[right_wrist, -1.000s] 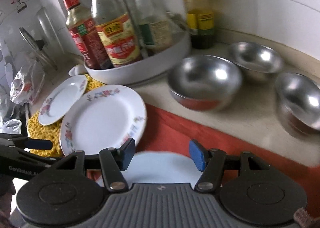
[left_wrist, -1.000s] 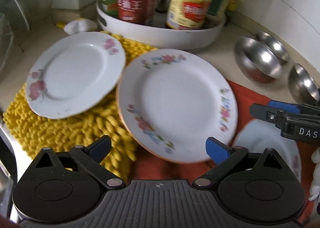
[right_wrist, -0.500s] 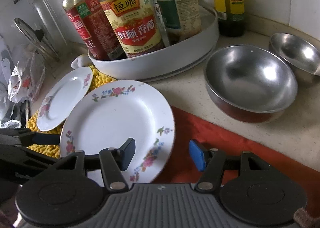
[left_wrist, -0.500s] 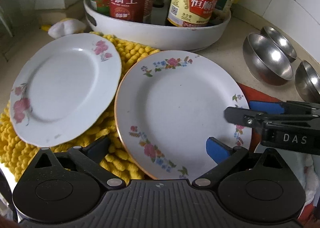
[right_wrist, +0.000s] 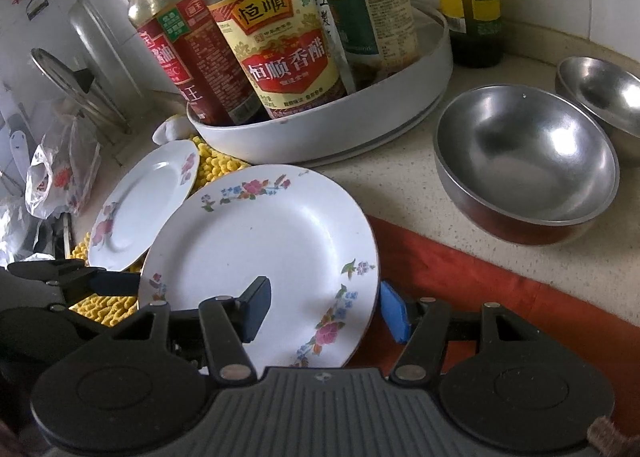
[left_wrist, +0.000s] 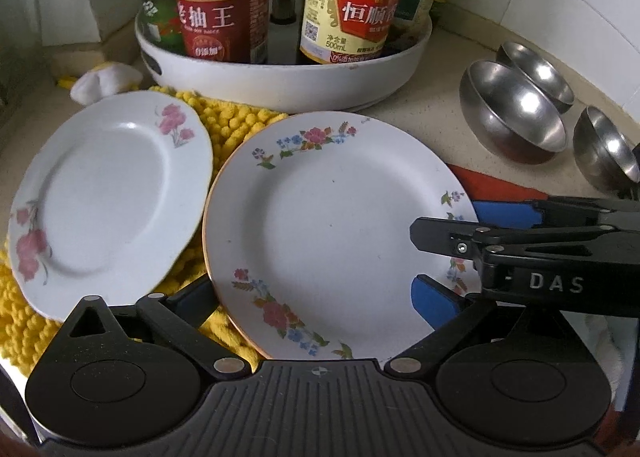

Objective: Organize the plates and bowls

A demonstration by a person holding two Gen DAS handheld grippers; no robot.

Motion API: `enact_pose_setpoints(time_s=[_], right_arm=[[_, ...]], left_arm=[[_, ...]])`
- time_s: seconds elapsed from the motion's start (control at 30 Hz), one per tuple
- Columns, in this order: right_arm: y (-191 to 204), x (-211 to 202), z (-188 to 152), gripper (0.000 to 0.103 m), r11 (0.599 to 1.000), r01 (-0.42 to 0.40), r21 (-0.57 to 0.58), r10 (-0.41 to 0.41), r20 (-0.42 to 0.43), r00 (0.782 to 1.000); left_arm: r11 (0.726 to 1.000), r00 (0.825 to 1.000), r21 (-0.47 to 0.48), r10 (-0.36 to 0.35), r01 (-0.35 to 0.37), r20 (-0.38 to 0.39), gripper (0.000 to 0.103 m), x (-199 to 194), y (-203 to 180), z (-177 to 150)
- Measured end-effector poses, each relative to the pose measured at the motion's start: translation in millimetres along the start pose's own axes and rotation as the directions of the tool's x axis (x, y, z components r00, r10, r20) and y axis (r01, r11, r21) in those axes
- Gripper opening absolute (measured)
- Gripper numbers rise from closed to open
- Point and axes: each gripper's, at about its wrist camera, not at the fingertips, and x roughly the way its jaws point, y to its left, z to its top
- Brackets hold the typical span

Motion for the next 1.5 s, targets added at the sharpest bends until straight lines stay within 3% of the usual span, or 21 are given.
enact_pose_setpoints(time_s=[0.1, 0.33, 0.63, 0.97, 1.23, 1.5], right_arm=[[-1, -1, -2, 0.056, 1.000, -0.003, -0.005, 0.003, 0.006, 1.000], [0, 0, -4, 0.053, 1.000, 0.010, 0.004, -0.010, 0.014, 1.000], [2, -8, 5, 0.049, 1.000, 0.017, 0.021, -0.017, 0.042, 0.999], [7, -28, 4, 0.049, 1.000, 0.007, 0.027, -0.009, 0.073, 0.997], [0, -57, -15, 0.049, 0.997, 0.021, 0.068, -0.027, 0.081, 0.996], [-18, -94, -48, 0.049, 0.988, 0.085, 0.132, -0.097, 0.090, 0.991]], left_arm=[[0.998, 0.999, 0.051, 0.034, -0.034, 0.001, 0.103, 12, -3, 4], [0.999, 0.999, 0.020, 0.036, -0.035, -0.003, 0.102, 7, -6, 5], [0.999, 0.999, -0.030, 0.021, -0.020, 0.044, 0.103, -9, 3, 10], [1.000, 0.997, -0.009, 0.008, -0.007, 0.072, 0.103, -23, -4, 2], [0.998, 0.996, 0.057, -0.032, 0.027, 0.079, 0.103, -29, -32, -10], [0.985, 0.995, 0.153, -0.083, 0.075, 0.048, 0.103, -30, -78, -32]])
